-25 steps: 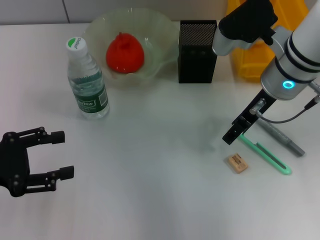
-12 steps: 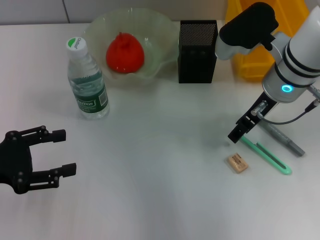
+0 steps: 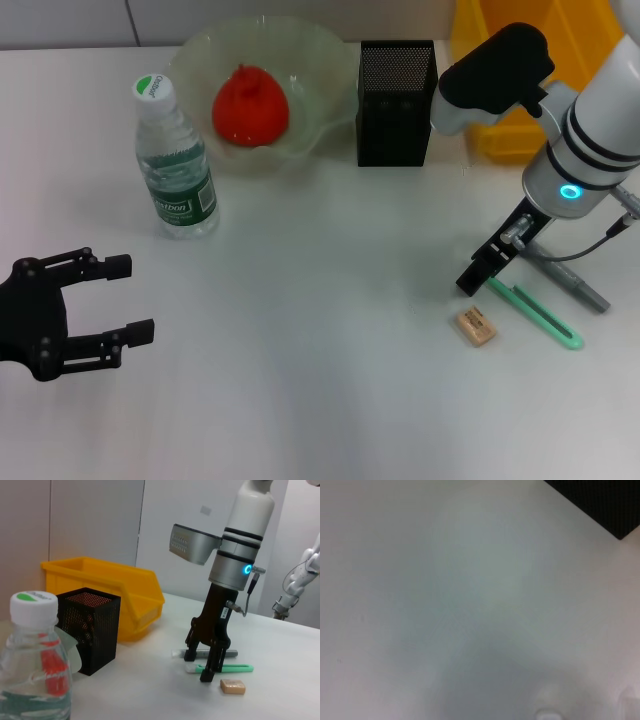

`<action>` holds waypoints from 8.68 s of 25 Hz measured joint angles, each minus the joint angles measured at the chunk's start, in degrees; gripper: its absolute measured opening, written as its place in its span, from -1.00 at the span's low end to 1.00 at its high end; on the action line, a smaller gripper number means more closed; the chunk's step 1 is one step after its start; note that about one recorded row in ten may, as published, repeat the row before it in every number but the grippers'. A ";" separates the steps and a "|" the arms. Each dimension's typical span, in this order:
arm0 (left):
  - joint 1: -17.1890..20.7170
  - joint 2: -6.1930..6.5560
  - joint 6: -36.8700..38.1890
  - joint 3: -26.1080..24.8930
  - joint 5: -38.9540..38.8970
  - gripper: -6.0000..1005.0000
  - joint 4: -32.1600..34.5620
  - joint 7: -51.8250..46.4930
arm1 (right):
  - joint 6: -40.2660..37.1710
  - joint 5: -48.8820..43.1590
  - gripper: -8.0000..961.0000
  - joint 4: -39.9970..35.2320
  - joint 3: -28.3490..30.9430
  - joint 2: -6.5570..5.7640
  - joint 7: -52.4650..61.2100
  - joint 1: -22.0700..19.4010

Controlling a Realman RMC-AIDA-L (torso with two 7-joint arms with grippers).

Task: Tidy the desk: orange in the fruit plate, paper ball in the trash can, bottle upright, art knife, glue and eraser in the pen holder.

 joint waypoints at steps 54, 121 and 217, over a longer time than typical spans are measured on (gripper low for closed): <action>-0.68 -1.19 -0.90 -0.05 -0.18 0.59 -0.26 -0.84 | 2.95 6.11 -0.63 -37.88 6.20 -0.31 -4.18 -12.45; -1.82 -2.39 -4.51 -0.08 0.05 0.60 -0.51 -0.48 | 49.68 23.74 0.59 -28.85 -9.36 -0.42 -25.60 -28.39; -3.68 -2.52 -5.13 0.49 0.31 0.60 -1.21 -1.15 | -18.34 3.55 0.55 -19.79 -11.81 -0.11 -5.46 -1.40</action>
